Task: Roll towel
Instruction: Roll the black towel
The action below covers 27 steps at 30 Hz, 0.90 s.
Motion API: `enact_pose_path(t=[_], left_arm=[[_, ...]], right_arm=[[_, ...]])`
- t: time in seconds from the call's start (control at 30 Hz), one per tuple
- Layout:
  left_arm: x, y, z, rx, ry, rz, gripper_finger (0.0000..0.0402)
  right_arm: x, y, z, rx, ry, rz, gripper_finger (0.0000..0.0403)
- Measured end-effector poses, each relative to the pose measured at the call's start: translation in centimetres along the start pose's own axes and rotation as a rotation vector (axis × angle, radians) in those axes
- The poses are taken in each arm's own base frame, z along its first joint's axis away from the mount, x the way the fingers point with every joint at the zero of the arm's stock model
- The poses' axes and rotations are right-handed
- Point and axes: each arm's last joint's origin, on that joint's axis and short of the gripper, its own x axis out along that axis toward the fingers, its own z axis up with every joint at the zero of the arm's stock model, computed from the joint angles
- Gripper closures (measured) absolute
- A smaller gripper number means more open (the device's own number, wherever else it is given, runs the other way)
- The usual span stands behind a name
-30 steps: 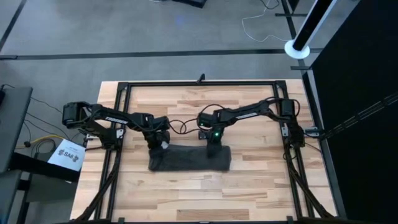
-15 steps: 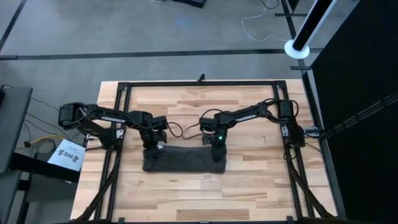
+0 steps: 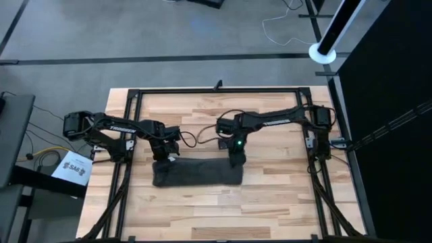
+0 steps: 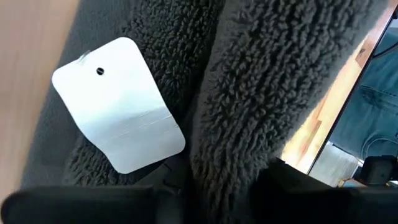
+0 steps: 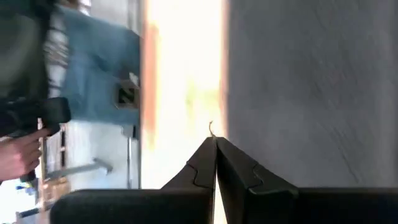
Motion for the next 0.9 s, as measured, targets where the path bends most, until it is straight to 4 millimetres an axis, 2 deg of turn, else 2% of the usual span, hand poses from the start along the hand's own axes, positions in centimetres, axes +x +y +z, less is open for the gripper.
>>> enact_pose_path(t=[0.07, 0.13, 0.3, 0.43, 0.5, 0.9], left_arm=[[0.0, 0.0, 0.0, 0.002, -0.003, -0.001, 0.031], [0.0, 0.0, 0.1, 0.006, -0.007, -0.002, 0.0309], [0.0, -0.1, 0.3, 0.012, -0.025, -0.006, 0.0309], [0.0, -0.1, 0.5, 0.005, -0.039, -0.01, 0.0308], [-0.1, -0.1, 0.4, -0.003, -0.037, -0.01, 0.0308], [-0.4, 0.3, -0.9, -0.099, 0.087, 0.007, 0.0308]], right_arm=[[0.5, 0.9, 1.4, -0.062, -0.066, 0.018, 0.0403], [1.5, 1.0, 2.9, -0.11, -0.146, 0.045, 0.0403], [4.6, -2.3, 4.3, -0.048, -0.226, 0.045, 0.0403], [6.5, -5.1, 3.8, 0.05, -0.195, -0.032, 0.0403], [7.0, -5.8, 3.5, 0.083, -0.173, -0.063, 0.0403], [7.6, -6.2, 1.2, 0.098, -0.012, -0.105, 0.0403]])
